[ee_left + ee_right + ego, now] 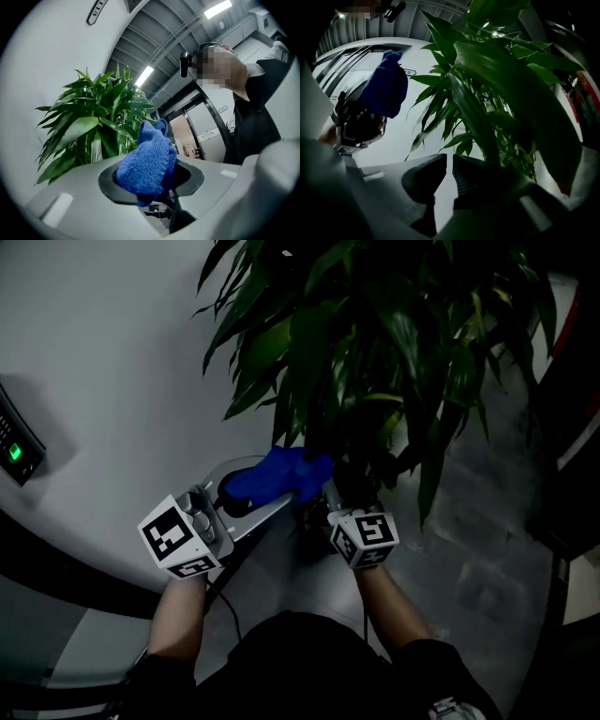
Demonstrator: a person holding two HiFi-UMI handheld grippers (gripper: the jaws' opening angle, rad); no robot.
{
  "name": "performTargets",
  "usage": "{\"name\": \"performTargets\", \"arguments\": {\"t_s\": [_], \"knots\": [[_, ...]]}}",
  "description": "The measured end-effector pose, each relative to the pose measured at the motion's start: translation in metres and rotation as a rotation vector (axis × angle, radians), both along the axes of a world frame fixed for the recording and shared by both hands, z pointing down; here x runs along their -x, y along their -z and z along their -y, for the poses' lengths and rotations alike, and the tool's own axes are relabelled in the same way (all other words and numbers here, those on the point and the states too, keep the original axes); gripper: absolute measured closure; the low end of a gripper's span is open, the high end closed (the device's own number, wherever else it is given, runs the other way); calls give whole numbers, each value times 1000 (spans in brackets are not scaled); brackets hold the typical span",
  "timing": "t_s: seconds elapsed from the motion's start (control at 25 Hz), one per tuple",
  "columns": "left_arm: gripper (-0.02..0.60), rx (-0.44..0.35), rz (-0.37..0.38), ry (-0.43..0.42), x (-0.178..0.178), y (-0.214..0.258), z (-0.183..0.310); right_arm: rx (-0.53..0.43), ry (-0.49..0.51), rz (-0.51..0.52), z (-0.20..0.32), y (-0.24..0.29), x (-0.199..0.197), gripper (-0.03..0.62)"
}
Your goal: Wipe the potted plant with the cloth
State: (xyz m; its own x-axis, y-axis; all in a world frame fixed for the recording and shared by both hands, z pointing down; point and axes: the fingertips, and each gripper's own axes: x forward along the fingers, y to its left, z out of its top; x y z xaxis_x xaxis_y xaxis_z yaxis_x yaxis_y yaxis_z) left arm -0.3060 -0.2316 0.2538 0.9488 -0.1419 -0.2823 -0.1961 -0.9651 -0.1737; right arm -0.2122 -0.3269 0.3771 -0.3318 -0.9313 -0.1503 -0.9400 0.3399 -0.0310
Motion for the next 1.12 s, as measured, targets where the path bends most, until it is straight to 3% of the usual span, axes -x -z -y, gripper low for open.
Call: {"name": "performTargets", "arguments": {"t_s": [0.2, 0.36, 0.6, 0.84, 1.0, 1.12], "knots": [[426, -51, 21, 17, 0, 38, 16, -27, -22, -4, 9, 15, -2, 553], [426, -116, 96, 132, -12, 64, 27, -60, -27, -4, 8, 40, -4, 553], [426, -262, 208, 302, -36, 86, 43, -181, 31, -88, 7, 67, 6, 553], [426, -334, 415, 408, -67, 67, 75, -211, 58, -69, 5, 82, 8, 553], [426, -341, 485, 419, -75, 45, 84, -233, 64, -49, 5, 91, 4, 553], [426, -331, 491, 402, -78, 38, 85, -244, 70, -39, 5, 97, 3, 553]]}}
